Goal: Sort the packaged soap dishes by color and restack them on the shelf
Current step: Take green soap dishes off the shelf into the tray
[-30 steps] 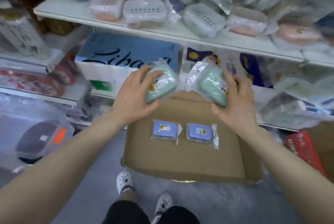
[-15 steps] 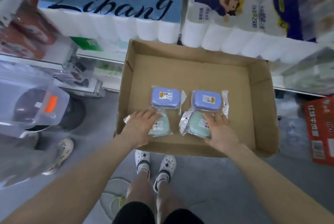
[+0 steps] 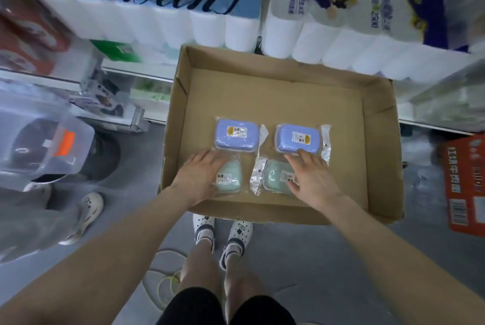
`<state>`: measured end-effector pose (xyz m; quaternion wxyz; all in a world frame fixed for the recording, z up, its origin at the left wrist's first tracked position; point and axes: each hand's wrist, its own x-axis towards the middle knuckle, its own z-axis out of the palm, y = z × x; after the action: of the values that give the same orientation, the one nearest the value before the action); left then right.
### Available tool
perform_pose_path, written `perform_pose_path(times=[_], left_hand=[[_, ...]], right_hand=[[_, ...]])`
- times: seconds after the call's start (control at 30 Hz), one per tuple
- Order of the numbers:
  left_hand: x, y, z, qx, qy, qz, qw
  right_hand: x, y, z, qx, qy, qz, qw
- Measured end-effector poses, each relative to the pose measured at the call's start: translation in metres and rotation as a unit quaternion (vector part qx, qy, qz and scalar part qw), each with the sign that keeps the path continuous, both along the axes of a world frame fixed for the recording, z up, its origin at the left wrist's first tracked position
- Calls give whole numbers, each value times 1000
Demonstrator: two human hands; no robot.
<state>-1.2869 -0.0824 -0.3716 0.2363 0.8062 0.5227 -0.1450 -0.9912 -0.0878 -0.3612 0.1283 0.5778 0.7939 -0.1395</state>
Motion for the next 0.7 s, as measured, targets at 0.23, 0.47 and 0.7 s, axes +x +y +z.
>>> perform_pose_path(times=[0.23, 0.47, 0.7], left_hand=[[-8, 24, 72, 110, -29, 19, 993], [-35, 56, 181, 321, -86, 41, 942], [-82, 111, 273, 437, -125, 59, 889]], right_hand=[[-10, 33, 86, 139, 23, 52, 989], [-41, 90, 201, 314, 56, 144, 937], [-95, 152, 293, 407, 108, 158, 893]])
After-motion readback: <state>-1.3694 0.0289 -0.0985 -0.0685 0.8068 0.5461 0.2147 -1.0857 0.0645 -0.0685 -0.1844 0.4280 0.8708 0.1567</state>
